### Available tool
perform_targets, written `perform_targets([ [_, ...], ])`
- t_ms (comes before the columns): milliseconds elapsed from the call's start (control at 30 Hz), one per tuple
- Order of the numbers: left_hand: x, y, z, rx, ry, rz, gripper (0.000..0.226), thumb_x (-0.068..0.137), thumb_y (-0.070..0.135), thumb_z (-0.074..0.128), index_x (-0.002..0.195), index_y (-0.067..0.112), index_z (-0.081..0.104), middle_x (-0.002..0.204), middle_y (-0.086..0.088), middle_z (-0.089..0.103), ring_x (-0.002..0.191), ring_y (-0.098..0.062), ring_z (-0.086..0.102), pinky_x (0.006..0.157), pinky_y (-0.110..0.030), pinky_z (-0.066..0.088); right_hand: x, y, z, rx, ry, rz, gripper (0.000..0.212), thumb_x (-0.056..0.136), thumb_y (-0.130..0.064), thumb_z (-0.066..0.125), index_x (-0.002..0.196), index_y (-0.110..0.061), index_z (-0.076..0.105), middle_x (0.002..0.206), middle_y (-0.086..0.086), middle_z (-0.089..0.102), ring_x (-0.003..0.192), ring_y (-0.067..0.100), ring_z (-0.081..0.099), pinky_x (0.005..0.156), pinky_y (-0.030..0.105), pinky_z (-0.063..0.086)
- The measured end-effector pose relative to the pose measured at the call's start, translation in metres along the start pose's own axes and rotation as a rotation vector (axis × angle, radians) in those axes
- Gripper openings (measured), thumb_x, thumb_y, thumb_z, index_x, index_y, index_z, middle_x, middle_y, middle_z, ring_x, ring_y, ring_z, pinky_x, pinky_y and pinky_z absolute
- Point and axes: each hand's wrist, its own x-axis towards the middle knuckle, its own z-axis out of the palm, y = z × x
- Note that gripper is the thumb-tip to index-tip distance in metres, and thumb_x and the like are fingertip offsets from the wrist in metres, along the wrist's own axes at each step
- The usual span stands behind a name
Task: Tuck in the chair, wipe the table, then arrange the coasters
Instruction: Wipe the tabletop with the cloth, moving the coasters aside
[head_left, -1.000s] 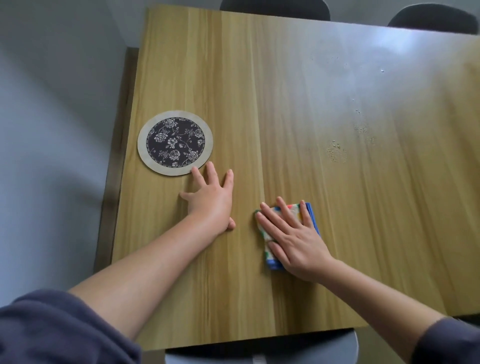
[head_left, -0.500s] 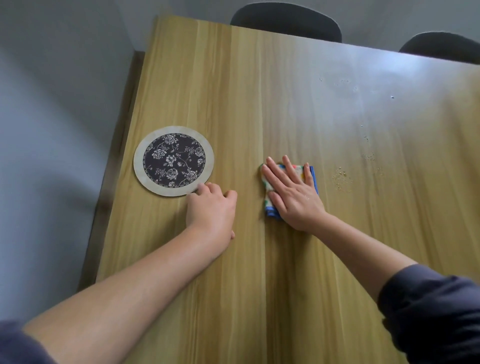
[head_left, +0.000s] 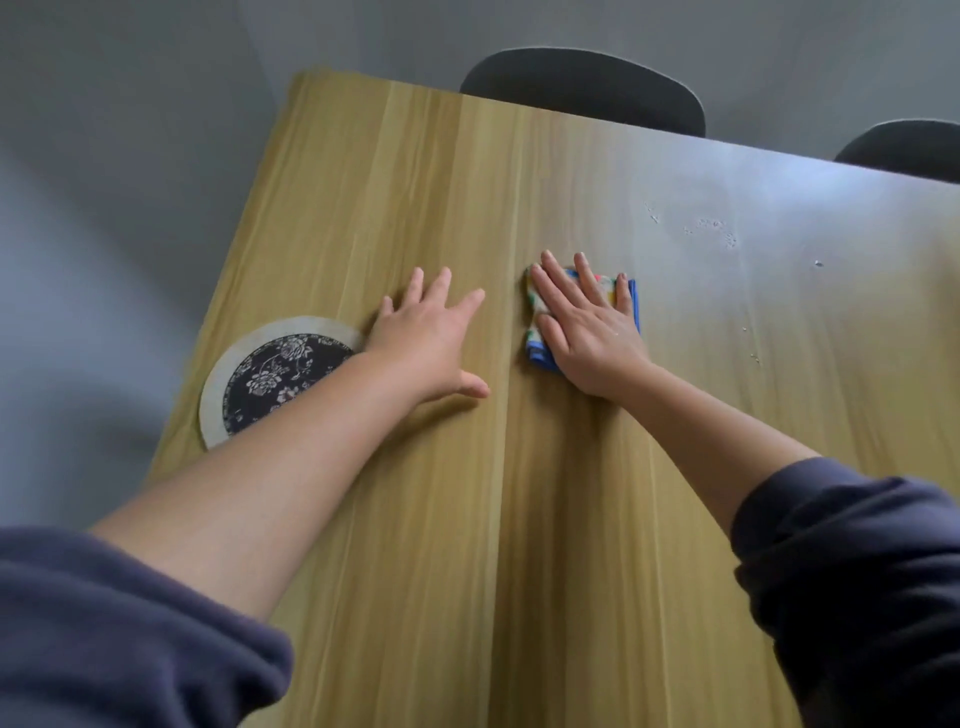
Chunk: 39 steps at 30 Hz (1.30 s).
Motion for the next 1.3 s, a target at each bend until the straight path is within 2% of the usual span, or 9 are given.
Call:
perform_targets([
  [133,0.037,0.016,-0.017,0.001,-0.048,-0.055,0.119,0.063,0.066,0.073,0.151,0.036,-0.001,0.159,-0.005,-0.015,0.145,-0.035,-0.013,0.108,-0.069,0.012,0.035,0.015,-0.004,0.015,0.021,0.020,0.056,0.103,-0.042,0.016,0.157,-0.032,0.005,0.163,-0.016,-0.004,0.151,0.018,-0.010,0.117,0.059,-0.008],
  [267,0.056,0.032,-0.024,-0.019,-0.171,-0.134,0.124,0.063,0.058,0.079,0.150,0.037,-0.007,0.156,-0.007,-0.025,0.143,-0.038,-0.018,0.102,-0.075,0.014,0.065,0.029,-0.009,0.006,0.031,0.023,0.056,0.103,-0.042,0.016,0.157,-0.031,0.005,0.164,-0.015,-0.004,0.151,0.019,-0.010,0.117,0.059,-0.009],
  [433,0.058,0.033,-0.022,-0.035,-0.190,-0.153,0.123,0.066,0.053,0.080,0.150,0.036,-0.008,0.155,-0.009,-0.029,0.142,-0.040,-0.021,0.102,-0.076,0.014,0.112,0.046,-0.019,0.009,0.032,0.049,0.056,0.102,-0.043,0.014,0.157,-0.031,0.005,0.164,-0.012,-0.003,0.151,0.021,-0.009,0.116,0.061,-0.008],
  [767,0.068,0.033,-0.013,-0.034,-0.192,-0.184,0.127,0.059,0.049,0.085,0.149,0.038,-0.005,0.154,-0.007,-0.030,0.141,-0.040,-0.022,0.100,-0.078,0.013,0.206,0.070,-0.037,0.120,0.078,0.314,0.057,0.101,-0.038,0.013,0.157,-0.027,0.010,0.165,-0.007,-0.002,0.151,0.026,-0.007,0.113,0.064,-0.007],
  [1033,0.070,0.029,-0.007,-0.058,-0.177,-0.199,0.129,0.053,0.051,0.086,0.146,0.046,-0.003,0.154,0.000,-0.030,0.142,-0.036,-0.023,0.101,-0.077,0.011,0.211,0.092,-0.044,0.133,0.080,0.306,0.056,0.101,-0.038,0.013,0.156,-0.028,0.010,0.165,-0.008,-0.002,0.151,0.026,-0.007,0.114,0.066,-0.007],
  [1200,0.071,0.026,-0.004,-0.062,-0.153,-0.195,0.130,0.049,0.054,0.086,0.145,0.047,-0.002,0.155,0.002,-0.028,0.143,-0.035,-0.021,0.101,-0.076,0.012,0.187,0.154,-0.049,0.118,0.093,0.496,0.054,0.100,-0.036,0.014,0.154,-0.028,0.016,0.165,-0.009,0.000,0.151,0.027,-0.004,0.111,0.069,-0.005],
  [1300,0.074,0.025,-0.002,-0.061,-0.149,-0.201,0.132,0.047,0.053,0.087,0.145,0.048,-0.001,0.154,0.002,-0.028,0.142,-0.035,-0.022,0.100,-0.077,0.011,0.179,0.177,-0.051,0.094,0.090,0.656,0.056,0.100,-0.036,0.012,0.156,-0.027,0.011,0.165,-0.009,-0.001,0.151,0.026,-0.004,0.112,0.069,-0.004],
])
